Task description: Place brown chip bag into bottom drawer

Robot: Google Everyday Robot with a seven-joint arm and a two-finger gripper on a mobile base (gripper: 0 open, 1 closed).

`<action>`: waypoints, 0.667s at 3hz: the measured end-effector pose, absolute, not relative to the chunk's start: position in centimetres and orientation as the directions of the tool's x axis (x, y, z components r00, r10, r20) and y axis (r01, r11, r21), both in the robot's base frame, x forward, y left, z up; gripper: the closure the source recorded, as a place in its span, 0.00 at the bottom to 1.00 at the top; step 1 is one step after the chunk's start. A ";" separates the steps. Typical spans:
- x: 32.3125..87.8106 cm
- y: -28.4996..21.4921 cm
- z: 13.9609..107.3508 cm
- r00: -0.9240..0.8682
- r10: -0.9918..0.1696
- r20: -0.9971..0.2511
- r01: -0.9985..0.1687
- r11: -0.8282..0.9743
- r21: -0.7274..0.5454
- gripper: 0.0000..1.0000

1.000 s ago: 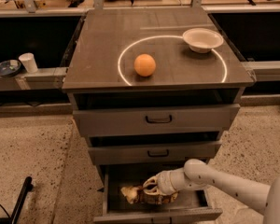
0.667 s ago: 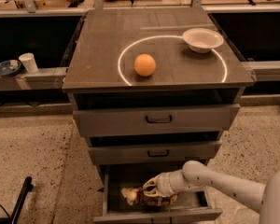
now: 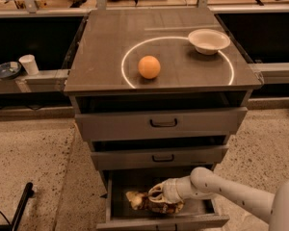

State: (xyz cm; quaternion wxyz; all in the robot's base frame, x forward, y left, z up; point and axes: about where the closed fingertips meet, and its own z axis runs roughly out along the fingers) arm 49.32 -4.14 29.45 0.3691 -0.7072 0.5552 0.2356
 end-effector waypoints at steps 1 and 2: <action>49.3 -4.2 29.5 0.271 -0.611 -0.744 -0.959 -0.109 -0.261 0.38; 49.3 -4.2 29.5 0.271 -0.611 -0.744 -0.959 -0.109 -0.261 0.14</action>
Offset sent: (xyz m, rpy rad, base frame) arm 0.0000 -0.0004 0.0002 0.0012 -0.0001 -0.0019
